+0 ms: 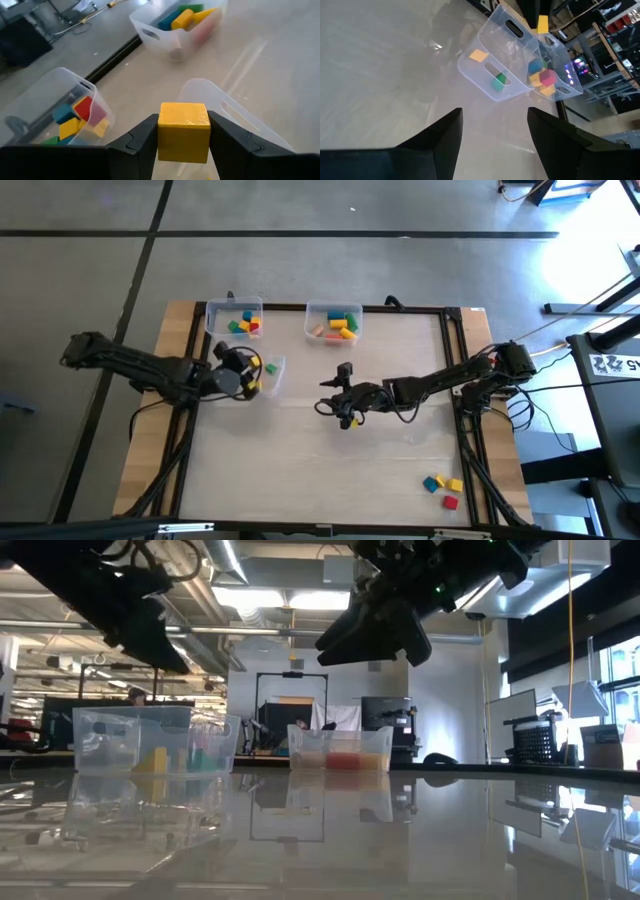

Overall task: Sort blocks by size
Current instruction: Put the yellow triangle game block into the middle left transparent bin, then put the blue triangle game block into the bottom left transparent bin

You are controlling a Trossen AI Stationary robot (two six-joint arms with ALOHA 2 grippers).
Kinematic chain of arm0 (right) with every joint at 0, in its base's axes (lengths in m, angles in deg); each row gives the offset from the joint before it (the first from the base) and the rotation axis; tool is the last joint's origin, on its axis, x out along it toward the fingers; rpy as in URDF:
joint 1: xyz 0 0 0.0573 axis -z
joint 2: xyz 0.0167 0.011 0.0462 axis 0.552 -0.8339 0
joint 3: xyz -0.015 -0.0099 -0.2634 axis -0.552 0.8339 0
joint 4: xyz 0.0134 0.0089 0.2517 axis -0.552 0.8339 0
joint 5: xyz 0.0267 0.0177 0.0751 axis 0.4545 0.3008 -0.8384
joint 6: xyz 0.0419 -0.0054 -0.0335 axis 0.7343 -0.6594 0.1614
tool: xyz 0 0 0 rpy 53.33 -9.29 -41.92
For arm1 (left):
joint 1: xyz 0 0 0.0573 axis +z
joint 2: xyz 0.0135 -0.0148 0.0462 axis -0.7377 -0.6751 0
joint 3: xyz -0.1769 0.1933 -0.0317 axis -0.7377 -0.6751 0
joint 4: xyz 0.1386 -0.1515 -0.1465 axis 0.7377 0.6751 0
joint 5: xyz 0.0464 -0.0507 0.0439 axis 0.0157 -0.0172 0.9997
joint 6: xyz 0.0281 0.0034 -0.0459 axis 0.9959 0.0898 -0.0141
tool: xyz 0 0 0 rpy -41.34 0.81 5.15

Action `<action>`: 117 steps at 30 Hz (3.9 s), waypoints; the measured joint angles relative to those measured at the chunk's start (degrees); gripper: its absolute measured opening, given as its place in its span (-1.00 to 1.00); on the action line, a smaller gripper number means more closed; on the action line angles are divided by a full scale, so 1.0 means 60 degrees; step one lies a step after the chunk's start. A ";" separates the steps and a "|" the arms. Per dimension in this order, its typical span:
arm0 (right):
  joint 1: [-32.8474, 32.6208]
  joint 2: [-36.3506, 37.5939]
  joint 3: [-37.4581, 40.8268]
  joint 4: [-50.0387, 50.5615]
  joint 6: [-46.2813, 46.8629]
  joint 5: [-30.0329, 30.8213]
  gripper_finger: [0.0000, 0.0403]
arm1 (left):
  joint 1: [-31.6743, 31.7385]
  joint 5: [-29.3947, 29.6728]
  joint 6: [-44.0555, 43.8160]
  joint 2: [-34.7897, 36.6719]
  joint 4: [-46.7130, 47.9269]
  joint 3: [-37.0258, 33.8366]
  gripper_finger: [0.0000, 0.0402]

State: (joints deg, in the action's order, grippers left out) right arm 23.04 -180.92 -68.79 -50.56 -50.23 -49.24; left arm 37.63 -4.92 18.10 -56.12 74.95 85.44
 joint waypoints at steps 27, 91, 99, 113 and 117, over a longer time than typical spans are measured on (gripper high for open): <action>-0.2164 0.1224 -0.1930 0.7959 0.5537 -0.3351 0.13 | -0.0280 -0.1268 0.1148 -0.0049 -0.3487 -0.0147 0.10; -0.5935 -0.1411 -0.1908 1.2142 0.8569 -0.2795 0.13 | -0.0117 -0.1263 0.3377 -0.3154 -0.9308 -0.0436 0.10; -0.6188 -0.1242 -0.1991 1.1996 0.7458 -0.3618 0.13 | -0.0117 -0.1262 0.3370 -0.3153 -0.9304 -0.0436 0.10; -0.6441 -0.1264 -0.0845 1.1117 0.7486 -0.3607 0.01 | -0.0117 -0.1261 0.3371 -0.3153 -0.9311 -0.0436 0.10; -0.6441 -0.1264 -0.0827 1.1096 0.7461 -0.3608 -0.18 | -0.0095 -0.1263 0.3374 -0.3153 -0.9319 -0.0436 0.10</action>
State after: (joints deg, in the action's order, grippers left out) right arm -15.60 -188.50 -73.75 16.02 -5.46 -70.88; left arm 37.06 -12.50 38.34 -75.04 19.04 82.83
